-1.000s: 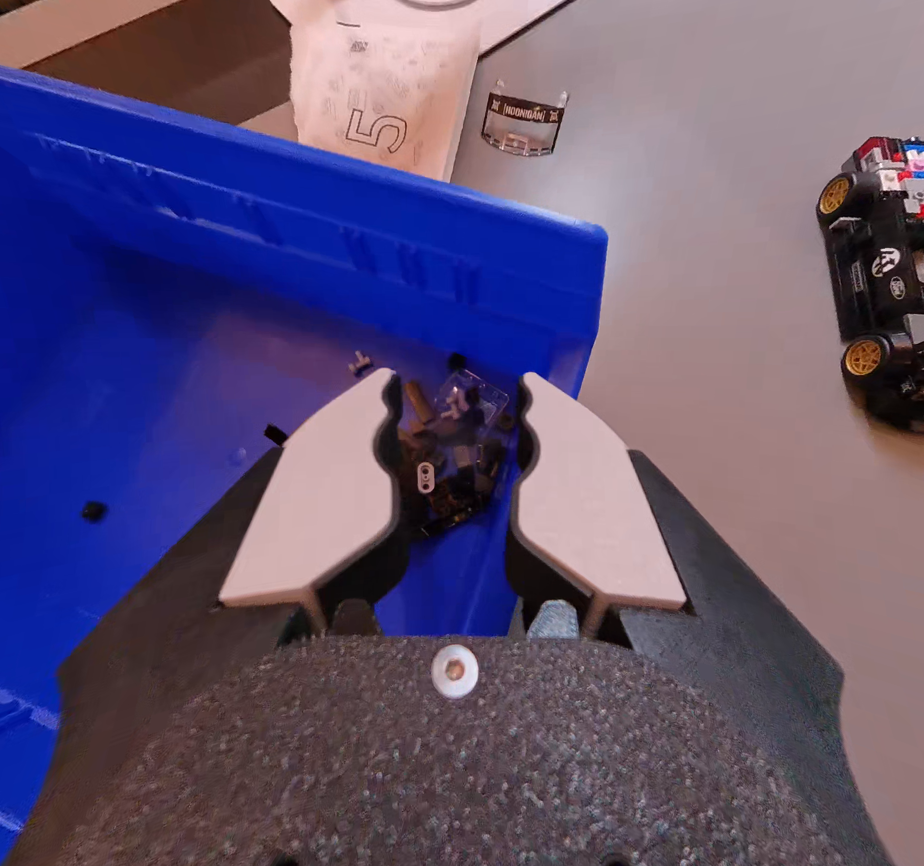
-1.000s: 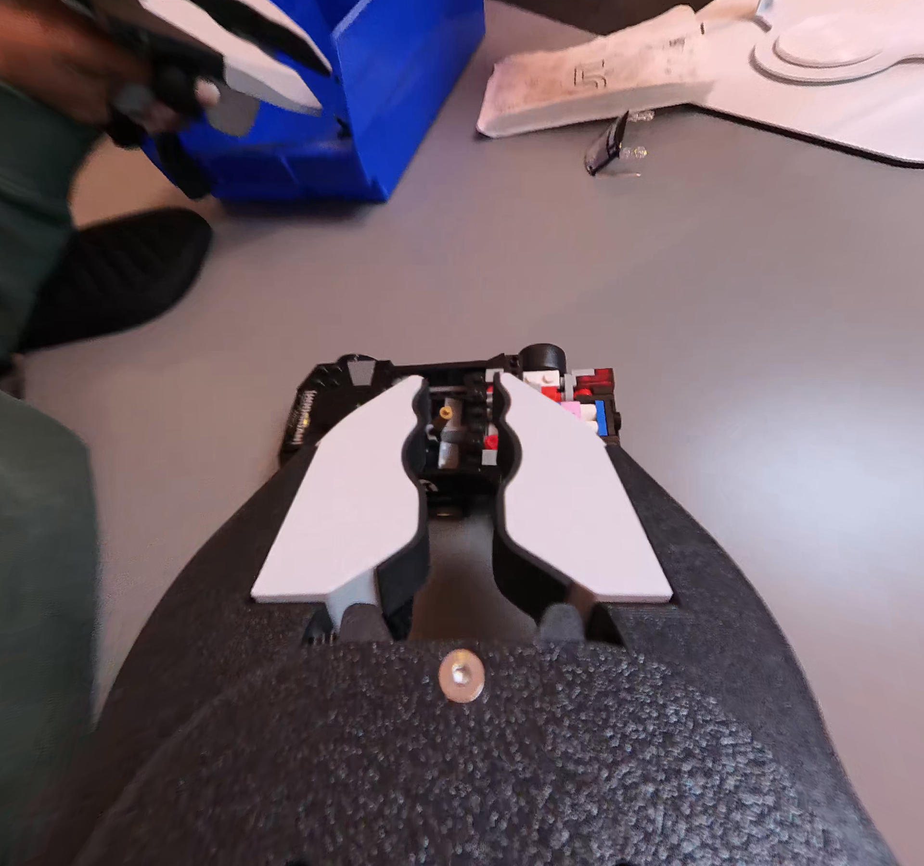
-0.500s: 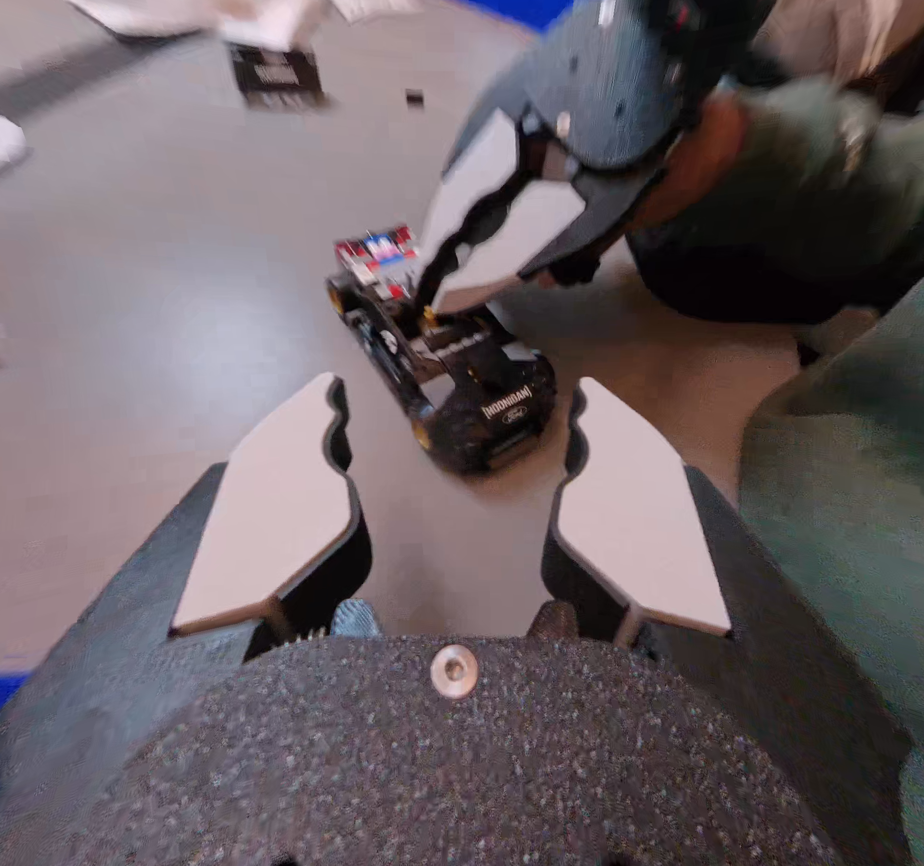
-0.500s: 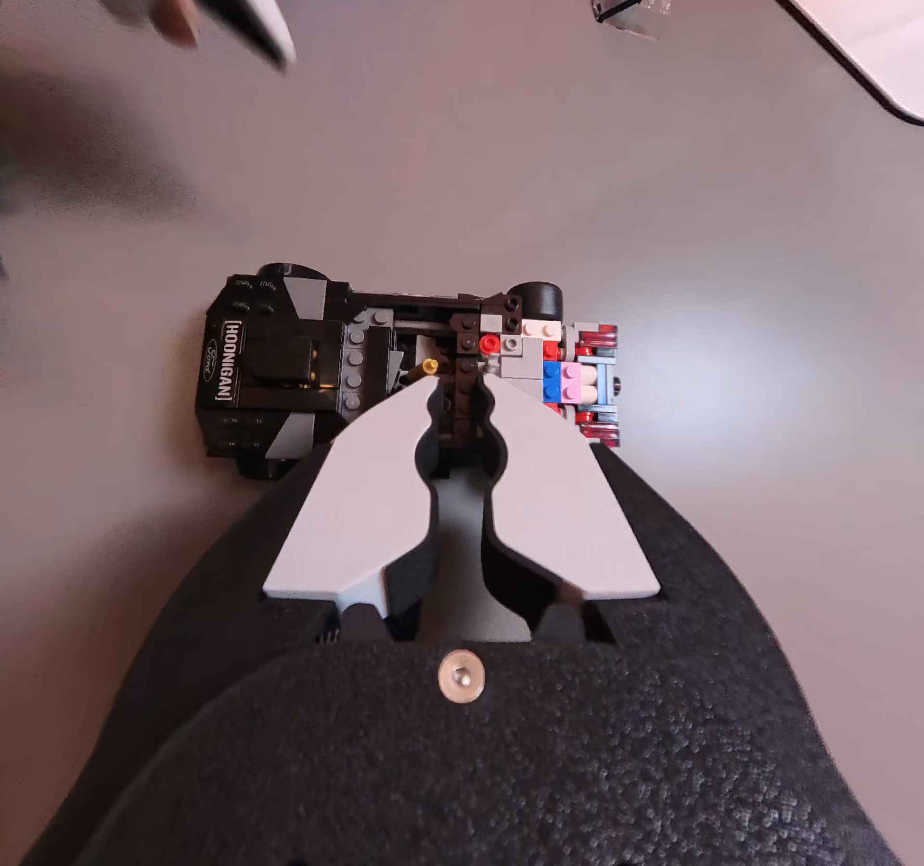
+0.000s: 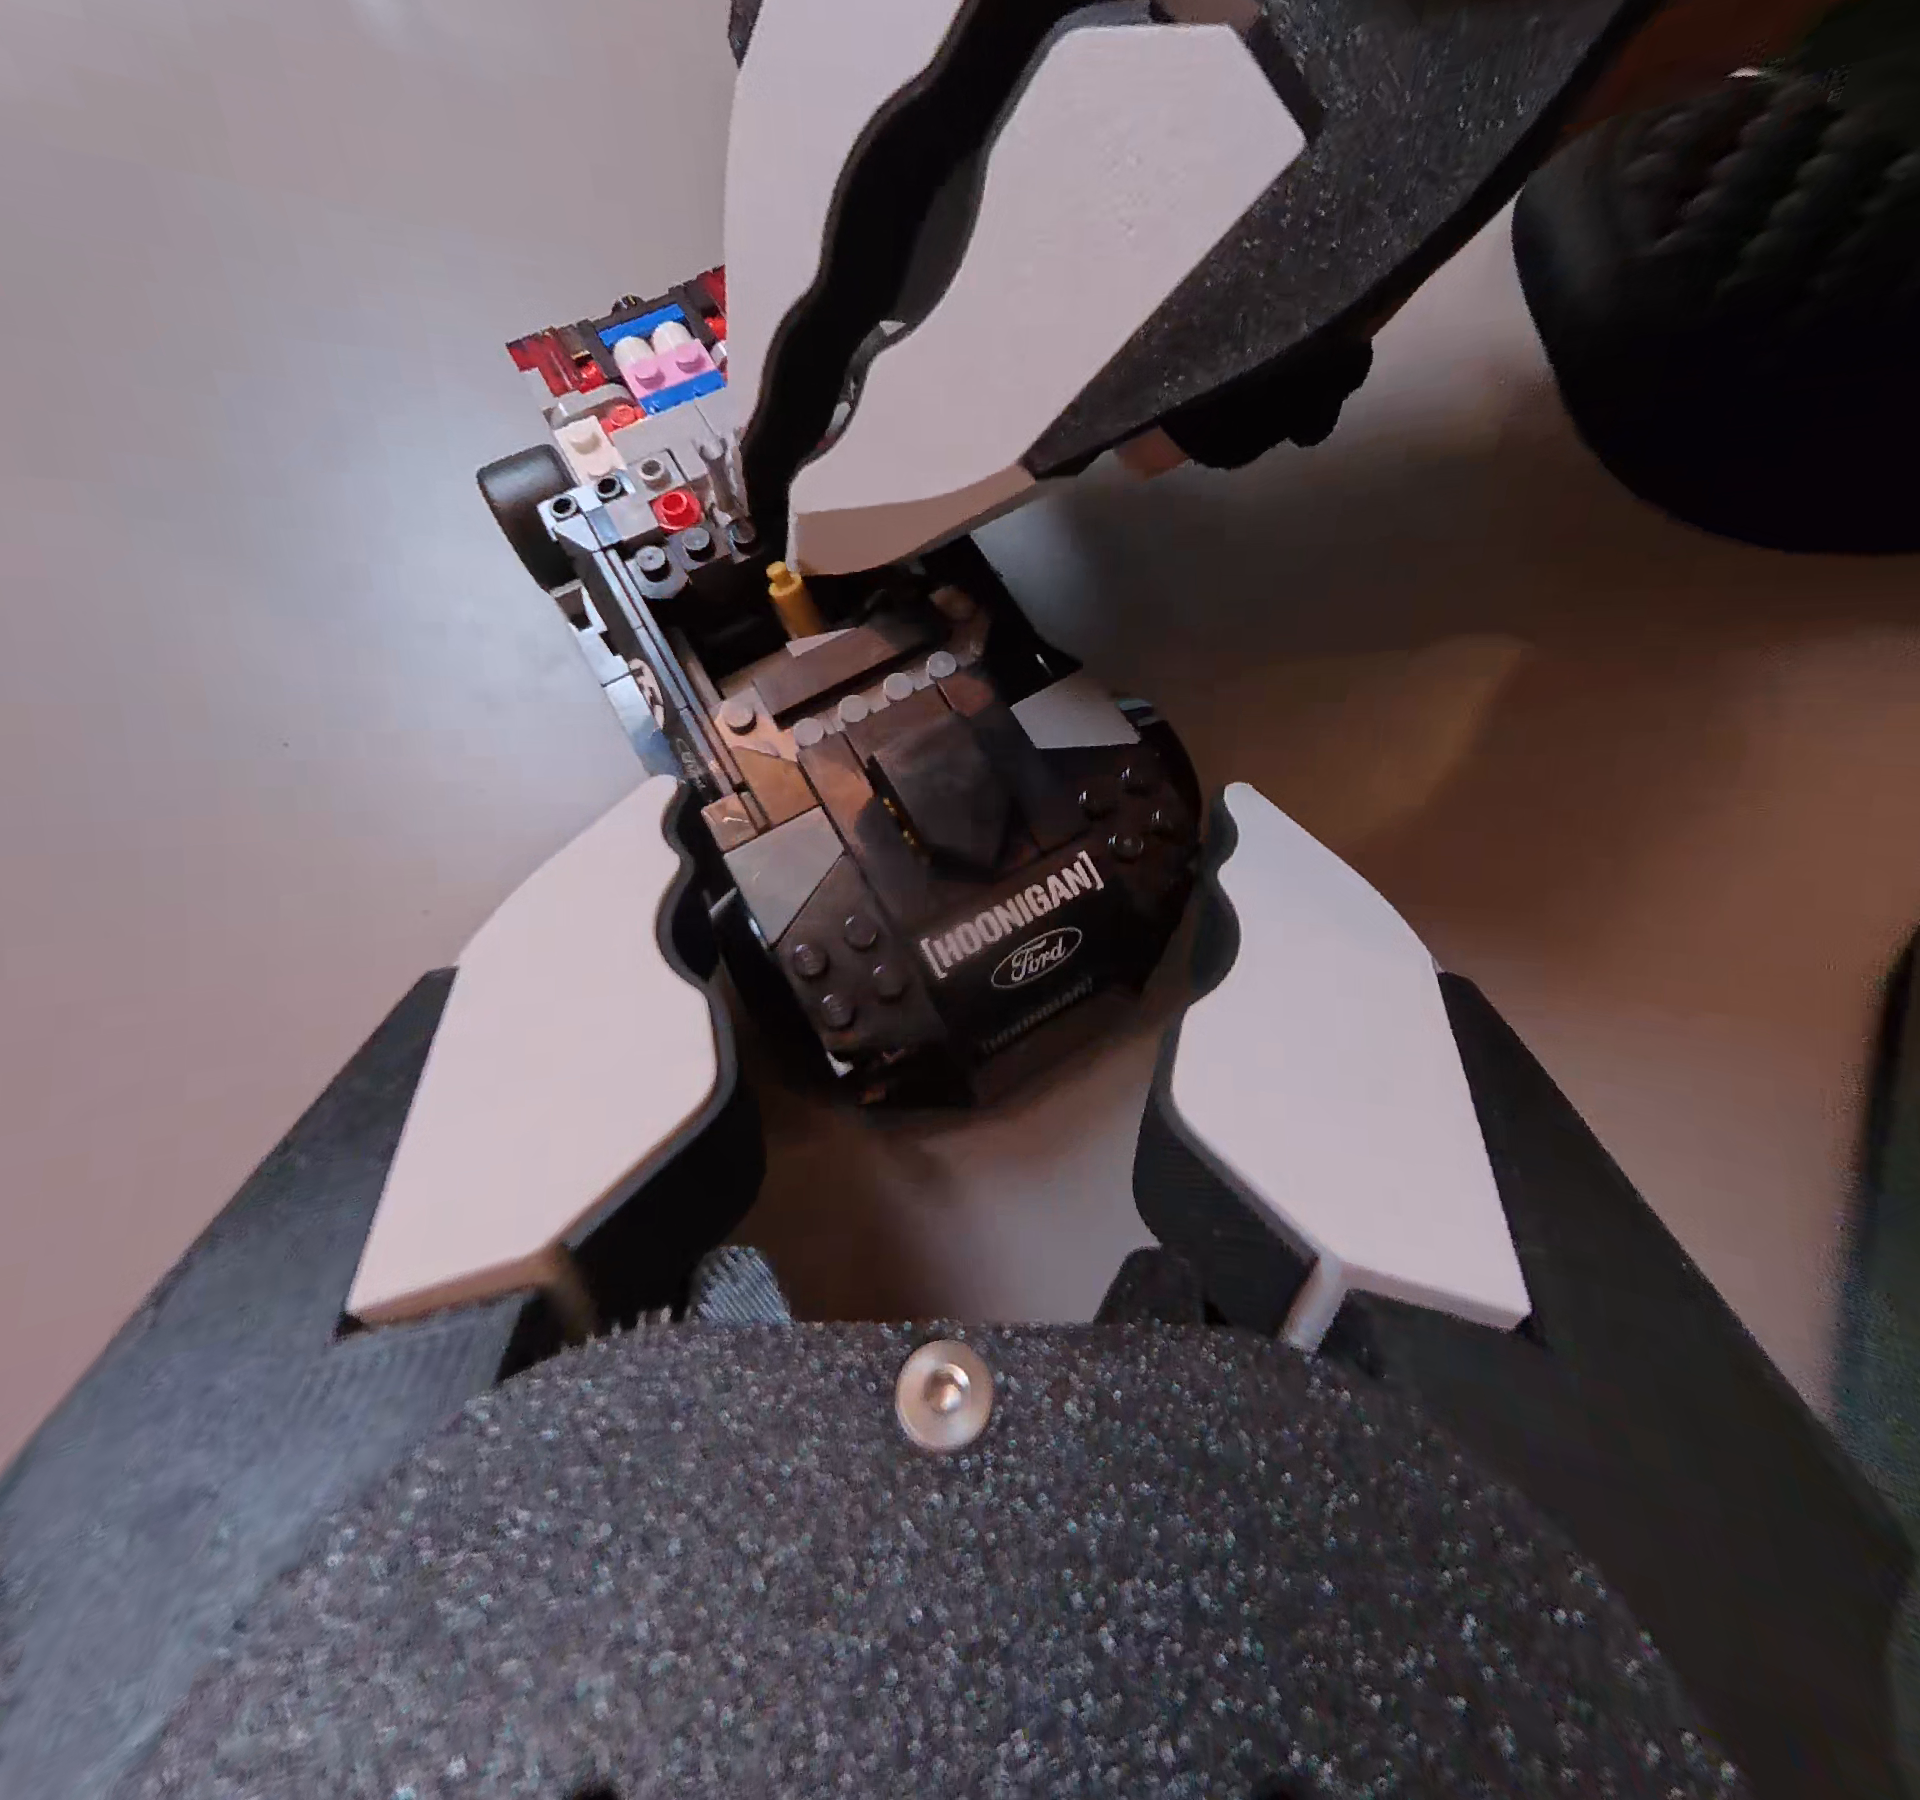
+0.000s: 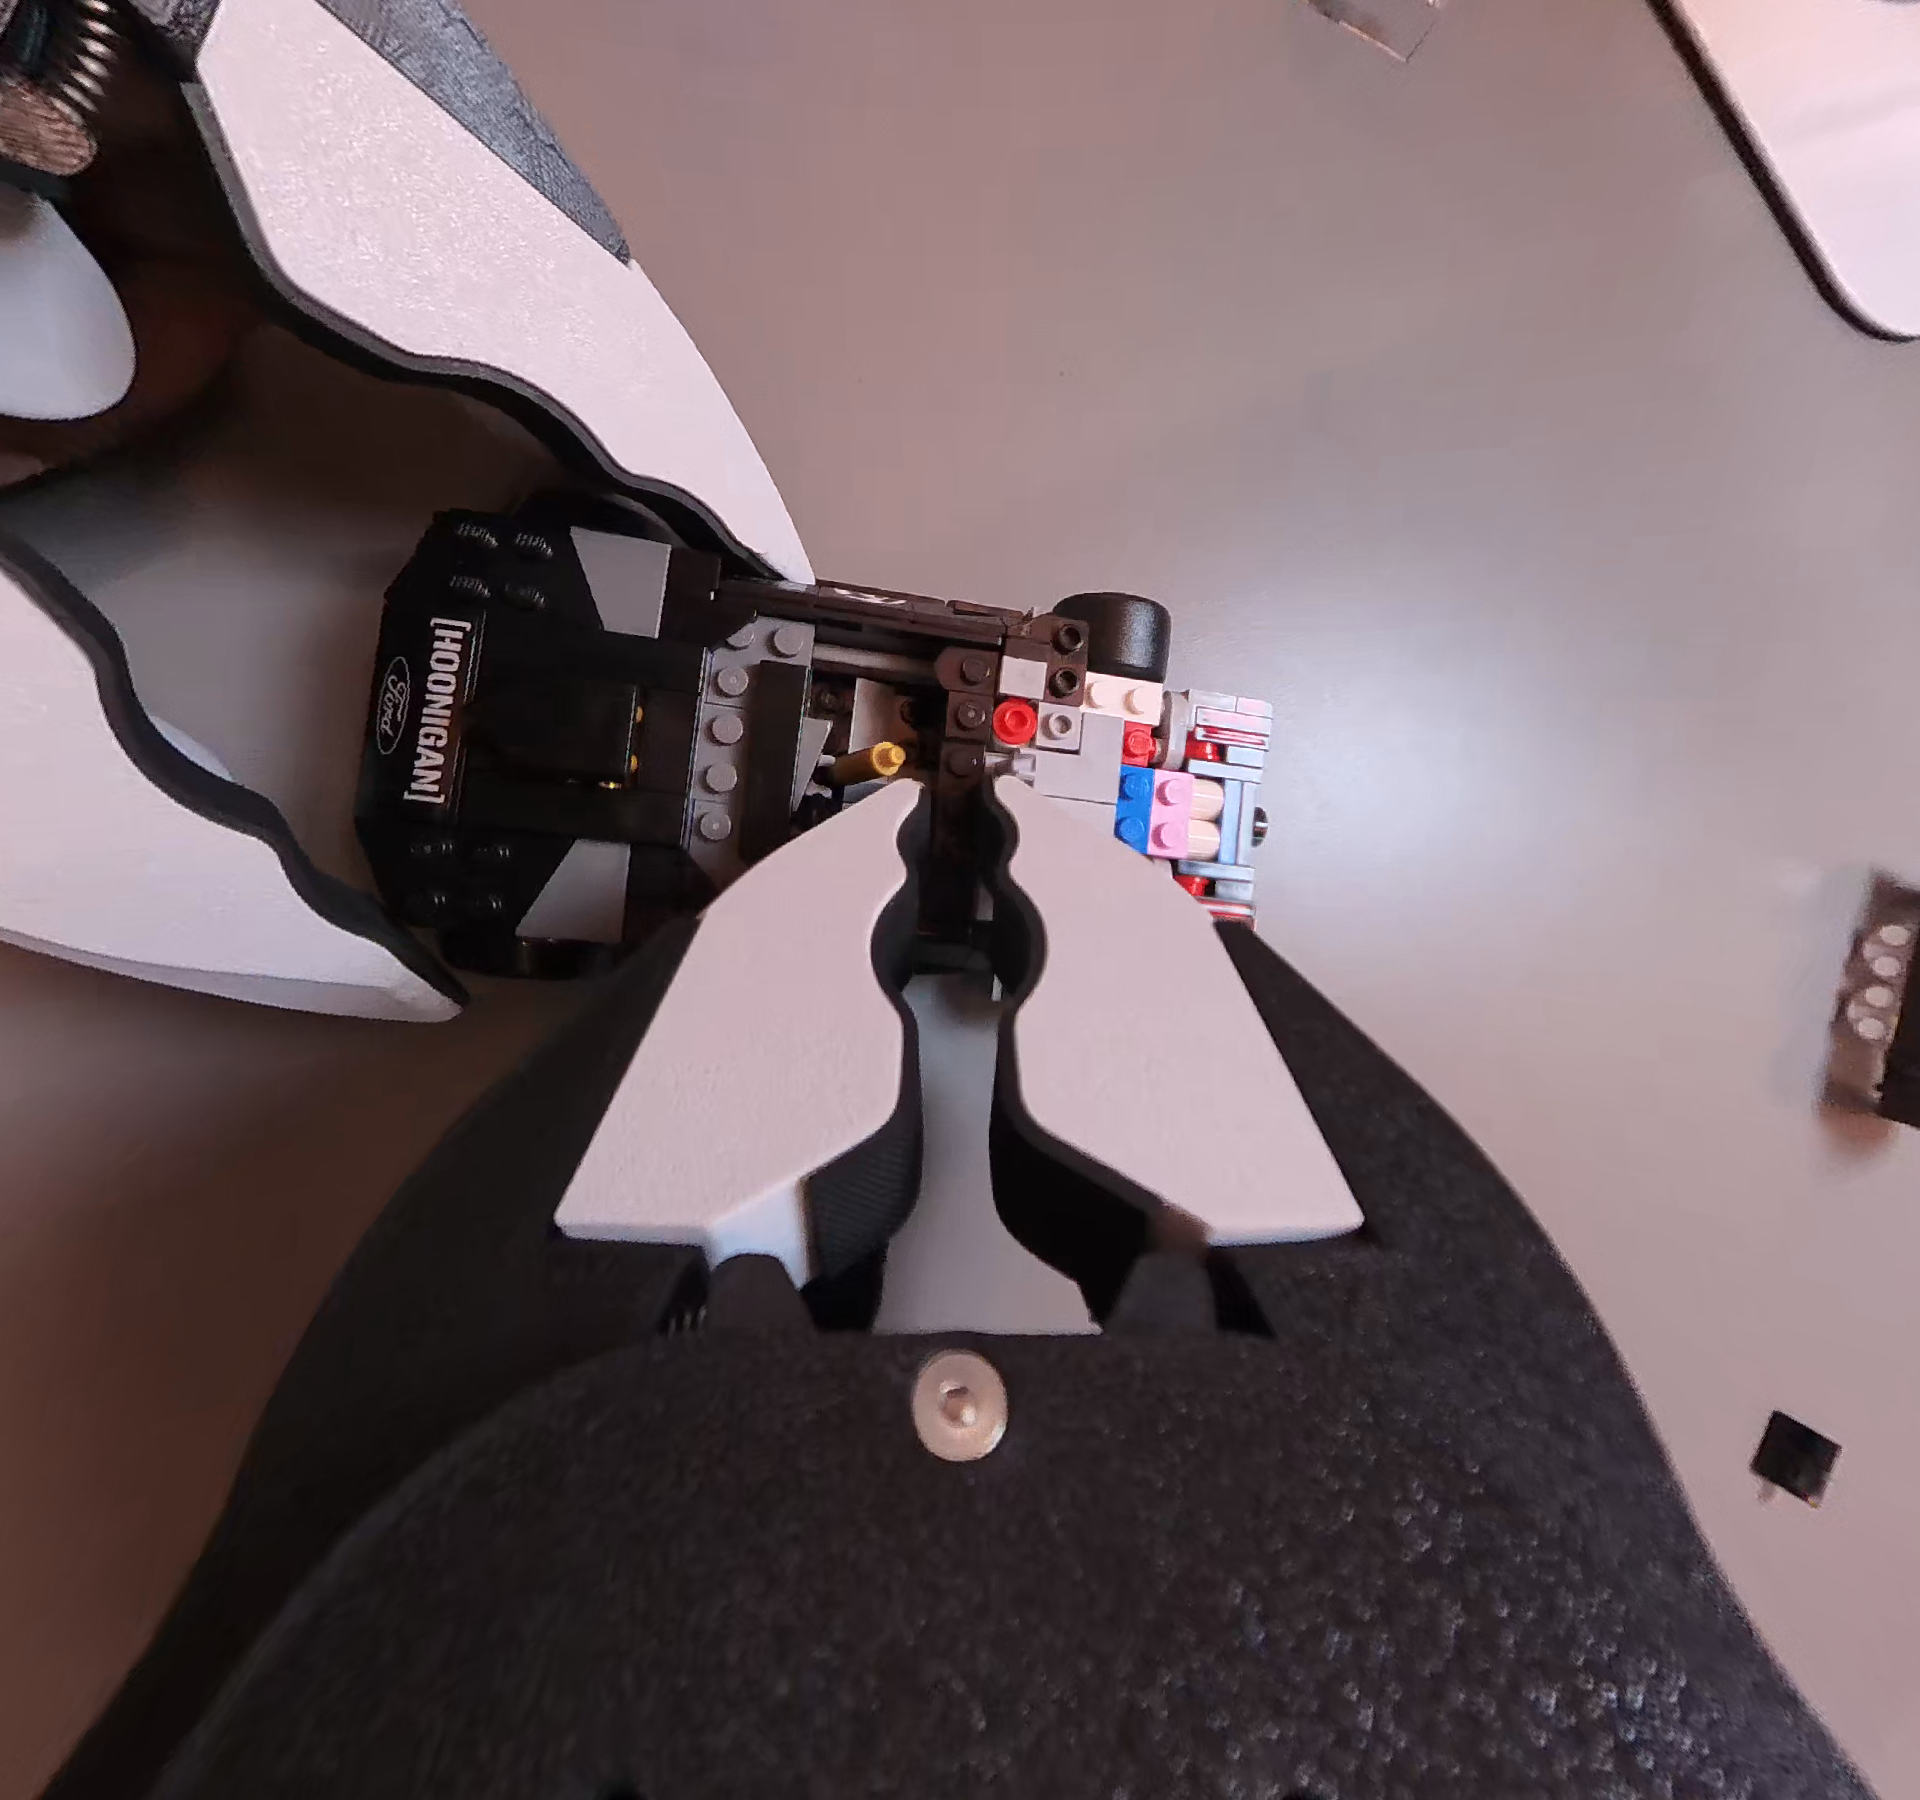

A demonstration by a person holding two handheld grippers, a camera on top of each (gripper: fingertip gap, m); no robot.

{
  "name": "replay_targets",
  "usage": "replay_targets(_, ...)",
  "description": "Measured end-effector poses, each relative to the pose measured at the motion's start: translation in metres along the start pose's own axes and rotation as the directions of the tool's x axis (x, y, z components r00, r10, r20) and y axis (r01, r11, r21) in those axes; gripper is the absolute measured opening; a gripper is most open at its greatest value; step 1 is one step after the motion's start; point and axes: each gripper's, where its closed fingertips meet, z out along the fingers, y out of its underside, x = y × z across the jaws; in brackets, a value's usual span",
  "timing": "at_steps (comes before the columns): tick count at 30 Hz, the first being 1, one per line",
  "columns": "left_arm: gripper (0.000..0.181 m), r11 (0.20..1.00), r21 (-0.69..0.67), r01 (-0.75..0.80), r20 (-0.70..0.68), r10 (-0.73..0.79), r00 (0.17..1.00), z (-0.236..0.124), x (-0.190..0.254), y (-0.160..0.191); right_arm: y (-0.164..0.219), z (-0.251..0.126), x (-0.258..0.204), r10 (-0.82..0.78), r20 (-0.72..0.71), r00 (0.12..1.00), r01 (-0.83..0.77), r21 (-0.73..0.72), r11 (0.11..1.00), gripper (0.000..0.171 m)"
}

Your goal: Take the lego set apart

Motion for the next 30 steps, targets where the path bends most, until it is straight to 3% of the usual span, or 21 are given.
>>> replay_targets(7,0.09,1.0,-0.001,-0.005,-0.006,0.005,1.0,0.0,0.0,0.0,-0.001,-0.002,0.0,-0.054,-0.135,0.989,0.073,0.143,0.987,0.007)
replay_targets(14,0.09,1.0,-0.001,-0.007,-0.009,0.007,1.0,0.0,0.0,0.0,-0.003,-0.004,-0.001,-0.094,-0.192,0.977,0.129,0.18,0.975,0.004)
replay_targets(21,0.089,1.0,0.001,0.0,-0.013,0.0,1.0,0.001,-0.001,-0.001,-0.014,-0.007,-0.012,-0.092,-0.122,0.988,0.119,0.24,0.963,0.0)
replay_targets(24,0.089,1.0,0.004,0.003,-0.01,-0.003,1.0,0.0,0.0,-0.001,-0.022,-0.023,-0.001,-0.01,-0.089,0.996,0.035,0.286,0.957,0.0)
replay_targets(30,0.089,1.0,0.006,0.009,-0.008,-0.009,1.0,0.0,0.001,-0.001,-0.005,-0.015,-0.004,0.058,0.023,0.998,-0.06,0.145,0.988,0.011)
